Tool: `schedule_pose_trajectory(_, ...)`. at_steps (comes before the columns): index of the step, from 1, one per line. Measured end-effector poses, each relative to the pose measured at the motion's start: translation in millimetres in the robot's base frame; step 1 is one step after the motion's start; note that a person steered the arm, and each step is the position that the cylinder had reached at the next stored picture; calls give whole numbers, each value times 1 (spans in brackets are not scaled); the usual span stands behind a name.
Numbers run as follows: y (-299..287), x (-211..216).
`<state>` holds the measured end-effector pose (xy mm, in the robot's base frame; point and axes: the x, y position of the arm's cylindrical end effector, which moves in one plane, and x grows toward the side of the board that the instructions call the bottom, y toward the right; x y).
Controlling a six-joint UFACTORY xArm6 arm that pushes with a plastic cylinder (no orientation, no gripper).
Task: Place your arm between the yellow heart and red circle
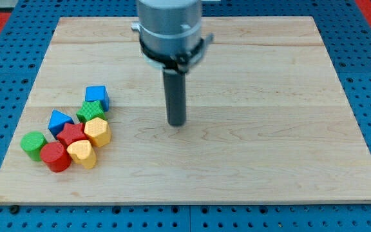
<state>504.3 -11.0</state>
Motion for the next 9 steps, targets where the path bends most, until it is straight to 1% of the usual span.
schedule_pose_trajectory(1, 1, 41)
schedule_pose_trajectory(2, -30, 73)
schedule_pose_trajectory(3, -45, 97)
schedule_pose_trajectory(4, -100, 109)
schedule_pose_trajectory(5, -141, 111)
schedule_pose_trajectory(7, -158, 102)
schedule_pose_trajectory(8, -183, 102)
schedule_pose_trajectory(9, -192, 92)
